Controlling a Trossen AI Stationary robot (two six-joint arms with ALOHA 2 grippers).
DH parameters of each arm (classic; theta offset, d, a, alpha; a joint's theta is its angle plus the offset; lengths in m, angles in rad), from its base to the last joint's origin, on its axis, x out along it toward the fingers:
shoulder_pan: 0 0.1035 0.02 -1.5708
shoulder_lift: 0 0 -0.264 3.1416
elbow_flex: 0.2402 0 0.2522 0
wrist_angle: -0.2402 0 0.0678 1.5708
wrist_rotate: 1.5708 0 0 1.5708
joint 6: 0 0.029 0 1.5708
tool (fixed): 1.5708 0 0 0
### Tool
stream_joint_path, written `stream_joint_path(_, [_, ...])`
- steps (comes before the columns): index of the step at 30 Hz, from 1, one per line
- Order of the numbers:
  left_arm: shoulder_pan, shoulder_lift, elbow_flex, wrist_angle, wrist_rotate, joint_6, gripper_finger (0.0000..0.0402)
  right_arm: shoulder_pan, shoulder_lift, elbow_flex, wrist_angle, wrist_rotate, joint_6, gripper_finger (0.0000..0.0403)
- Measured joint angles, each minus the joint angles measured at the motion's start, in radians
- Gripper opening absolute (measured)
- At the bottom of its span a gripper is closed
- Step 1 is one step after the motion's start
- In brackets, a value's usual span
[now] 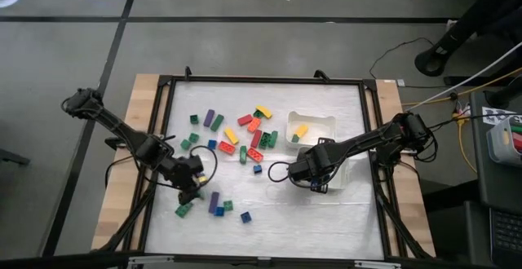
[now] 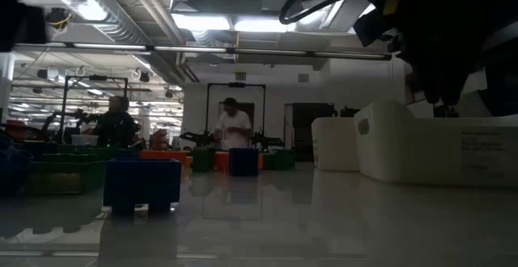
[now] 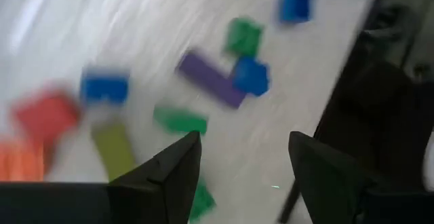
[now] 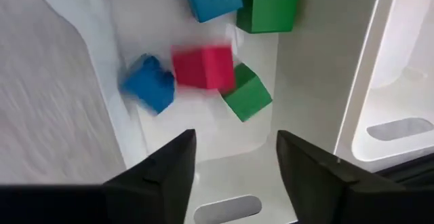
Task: Sort blocks by size
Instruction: Put the red cube block into the bottom white bin, then put the green thin rectangle into the top white bin
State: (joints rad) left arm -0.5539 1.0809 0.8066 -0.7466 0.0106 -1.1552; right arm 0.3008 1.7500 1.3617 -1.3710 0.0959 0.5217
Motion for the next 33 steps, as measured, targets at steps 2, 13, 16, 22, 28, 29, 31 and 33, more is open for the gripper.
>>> stream_joint_path(2, [-0.006,0.000,0.000,-0.040,0.001,-0.157,0.0209,0.000,0.000,0.000,0.001,0.000,-0.001,0.0224])
stream_joint_path(13, [-0.006,0.031,0.000,-0.082,-0.044,-0.641,0.0209,0.000,0.000,0.000,0.045,0.000,-0.002,0.0241])
stream_joint_path(16, [-0.006,0.073,0.000,-0.081,-0.044,-0.683,0.0209,0.000,0.000,0.000,0.043,0.000,-0.002,0.0241])
stream_joint_path(22, [-0.002,0.137,-0.001,-0.068,-0.040,-0.757,0.0209,0.000,0.000,0.000,0.043,0.000,-0.002,0.0241])
stream_joint_path(28, [-0.002,0.180,-0.001,-0.002,-0.040,-0.760,0.0209,0.000,0.000,0.000,0.043,0.000,-0.002,0.0241])
stream_joint_path(29, [-0.002,0.189,-0.001,0.004,-0.040,-0.761,0.0209,0.000,0.000,0.000,0.043,0.000,-0.002,0.0241])
stream_joint_path(31, [-0.002,0.205,-0.001,0.004,-0.039,-0.777,0.0209,0.000,0.000,0.000,0.043,0.000,-0.002,0.0241])
stream_joint_path(33, [-0.002,0.222,-0.001,0.001,-0.037,-0.801,0.0209,0.000,0.000,0.000,0.043,0.000,-0.002,0.0241])
